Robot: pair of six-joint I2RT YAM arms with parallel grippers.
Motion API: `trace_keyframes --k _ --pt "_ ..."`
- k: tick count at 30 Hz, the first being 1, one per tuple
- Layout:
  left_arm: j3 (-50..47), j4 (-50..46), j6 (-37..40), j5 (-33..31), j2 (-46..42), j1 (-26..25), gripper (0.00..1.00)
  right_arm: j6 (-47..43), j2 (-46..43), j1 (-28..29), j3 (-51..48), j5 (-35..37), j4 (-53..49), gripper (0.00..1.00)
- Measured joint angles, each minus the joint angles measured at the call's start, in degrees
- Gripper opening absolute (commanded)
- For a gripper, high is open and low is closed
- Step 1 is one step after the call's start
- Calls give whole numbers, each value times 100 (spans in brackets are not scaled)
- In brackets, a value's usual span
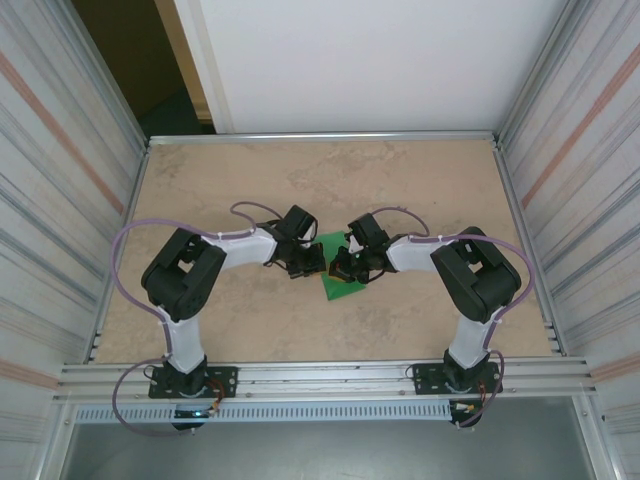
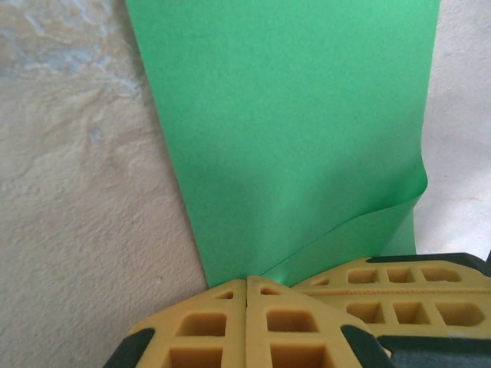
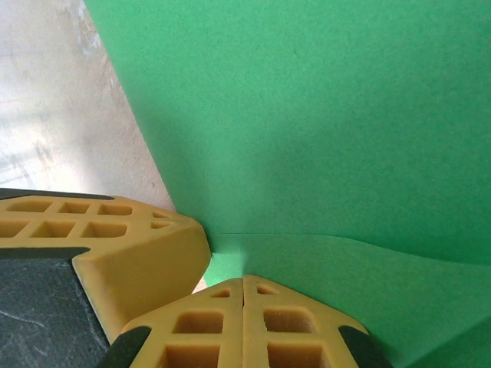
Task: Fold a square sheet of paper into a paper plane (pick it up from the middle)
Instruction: Fold the triangle a second time at the center of the table.
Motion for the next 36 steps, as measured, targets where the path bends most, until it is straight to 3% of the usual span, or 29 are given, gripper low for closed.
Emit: trace_keyframes --k 9,23,36 --pt "50 -79 116 -92 20 -26 0 -184 -636 -278 -17 26 -186 0" --pt "164 -240 262 -101 66 -26 0 -763 -83 -557 59 -46 -529 0" --pt "203 -249 522 -9 -254 -33 2 -717 72 -568 151 -127 -481 0"
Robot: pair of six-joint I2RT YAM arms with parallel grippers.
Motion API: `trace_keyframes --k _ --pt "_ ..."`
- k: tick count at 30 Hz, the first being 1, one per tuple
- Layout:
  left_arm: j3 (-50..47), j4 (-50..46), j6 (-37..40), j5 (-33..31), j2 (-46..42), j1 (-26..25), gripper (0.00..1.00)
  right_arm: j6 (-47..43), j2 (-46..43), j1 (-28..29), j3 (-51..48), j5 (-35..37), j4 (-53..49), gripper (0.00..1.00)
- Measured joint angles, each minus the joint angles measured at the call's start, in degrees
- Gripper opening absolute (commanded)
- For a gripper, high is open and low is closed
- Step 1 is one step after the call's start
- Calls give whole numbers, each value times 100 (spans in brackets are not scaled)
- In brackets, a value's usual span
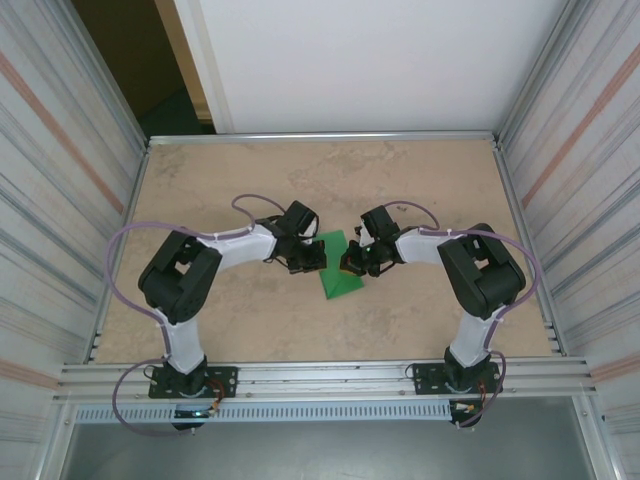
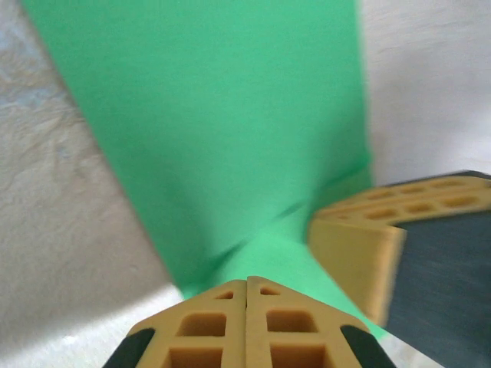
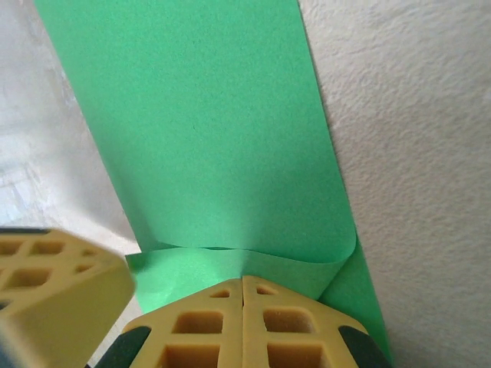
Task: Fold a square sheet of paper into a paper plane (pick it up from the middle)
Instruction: Fold the triangle a second time at the center of the table.
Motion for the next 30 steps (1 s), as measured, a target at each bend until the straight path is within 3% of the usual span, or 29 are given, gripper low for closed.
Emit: trace_keyframes --k 7,30 --pt "-219 647 -269 195 -439 -282 2 153 46 7 7 -24 114 0" --pt "-723 946 -566 442 35 -415 1 258 120 -44 4 -155 232 0"
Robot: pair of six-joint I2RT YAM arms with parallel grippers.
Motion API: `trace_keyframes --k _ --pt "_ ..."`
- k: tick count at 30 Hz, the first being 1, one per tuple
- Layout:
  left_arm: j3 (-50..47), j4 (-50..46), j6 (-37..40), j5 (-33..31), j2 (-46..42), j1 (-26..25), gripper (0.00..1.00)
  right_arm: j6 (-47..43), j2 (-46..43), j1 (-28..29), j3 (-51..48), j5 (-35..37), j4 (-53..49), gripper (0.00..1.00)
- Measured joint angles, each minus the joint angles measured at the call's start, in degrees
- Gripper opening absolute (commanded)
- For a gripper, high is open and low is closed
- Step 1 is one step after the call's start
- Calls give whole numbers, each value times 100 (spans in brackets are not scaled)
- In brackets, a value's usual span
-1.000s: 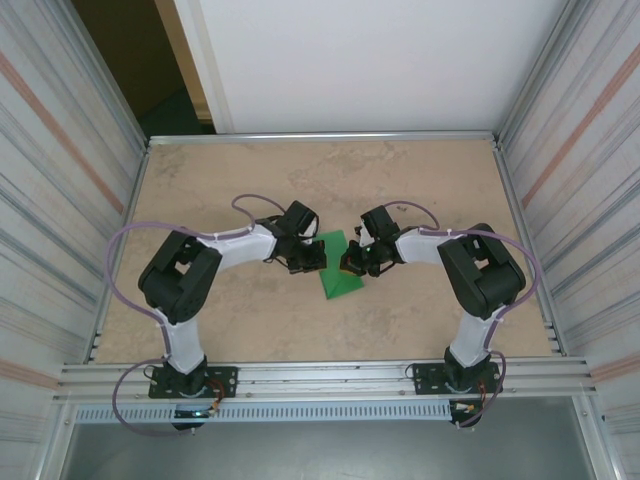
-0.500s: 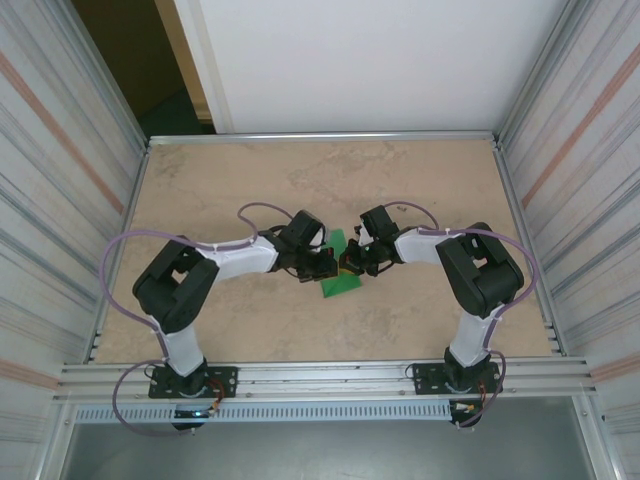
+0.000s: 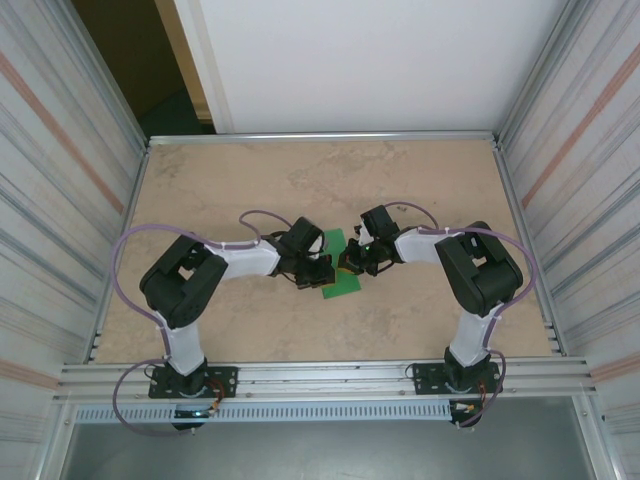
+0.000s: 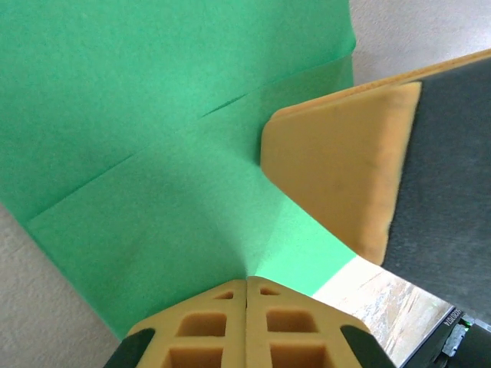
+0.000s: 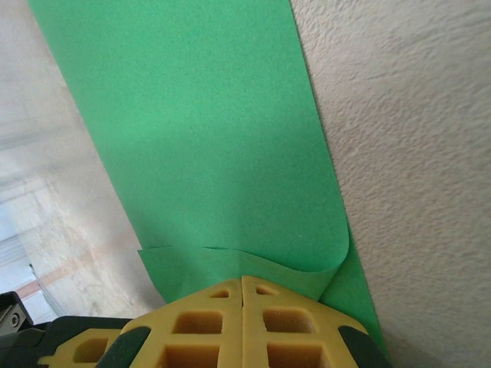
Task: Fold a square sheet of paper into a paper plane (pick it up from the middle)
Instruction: Fold the triangle a second time at the center of the table.
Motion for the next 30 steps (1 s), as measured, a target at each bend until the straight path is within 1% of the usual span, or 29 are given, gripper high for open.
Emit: trace_keyframes --k 6,15,23,27,30 --pt "-125 107 195 4 0 0 0 0 9 -26 0 -24 2 0" --pt "-452 334 841 -68 -219 -52 0 0 42 -66 0 -116 15 0" --pt "-791 -374 1344 -492 -789 -426 0 0 55 -90 0 -160 20 0" --pt "-837 -909 1423 -721 -1086 -455 0 0 55 -92 0 -164 22 0" --pt "-802 -1010 1421 -826 -1314 -444 0 0 55 -92 0 -166 22 0"
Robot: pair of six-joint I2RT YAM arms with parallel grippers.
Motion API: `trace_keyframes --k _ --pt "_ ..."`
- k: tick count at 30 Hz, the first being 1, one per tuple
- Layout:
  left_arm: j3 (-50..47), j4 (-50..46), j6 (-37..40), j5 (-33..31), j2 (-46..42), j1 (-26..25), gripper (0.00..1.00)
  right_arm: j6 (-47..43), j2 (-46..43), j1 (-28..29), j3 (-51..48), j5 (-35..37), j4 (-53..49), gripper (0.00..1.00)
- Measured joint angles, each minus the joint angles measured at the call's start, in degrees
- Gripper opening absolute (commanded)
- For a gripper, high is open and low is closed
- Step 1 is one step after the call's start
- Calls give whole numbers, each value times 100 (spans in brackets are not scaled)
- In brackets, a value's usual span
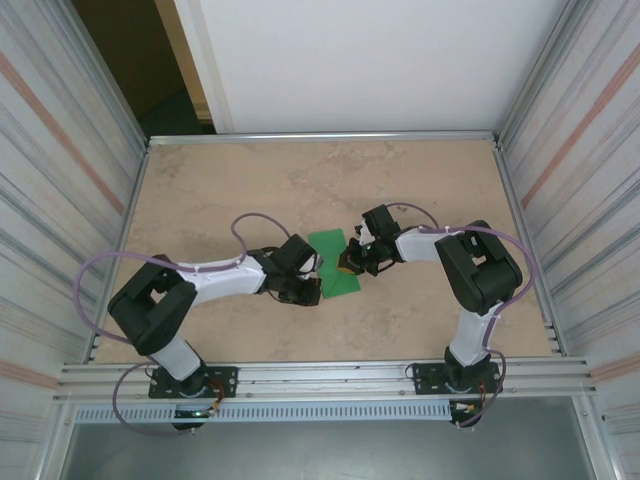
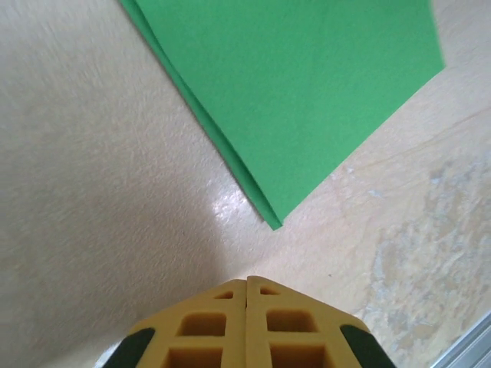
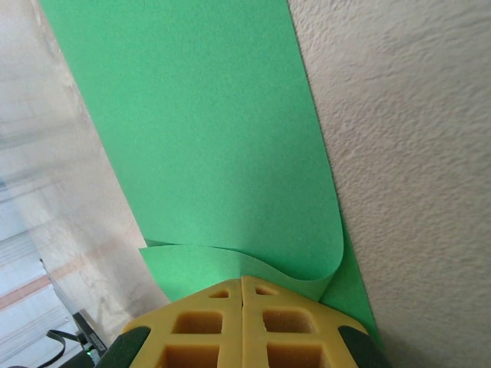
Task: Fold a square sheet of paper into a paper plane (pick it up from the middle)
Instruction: Fold the triangle a second time at the center of the table.
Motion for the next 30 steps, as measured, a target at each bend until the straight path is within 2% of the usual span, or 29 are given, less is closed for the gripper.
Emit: trace_keyframes --k 5,10,23,30 --pt "315 369 -151 50 66 4 0 26 0 0 -11 -4 24 0" --pt "776 649 -372 109 704 35 0 92 0 -9 -17 -26 48 0" --pt "466 778 -625 247 955 308 0 125 -33 -9 -22 -17 63 0" --pt "420 911 -673 264 953 313 0 -540 -186 -98 295 291 -693 0"
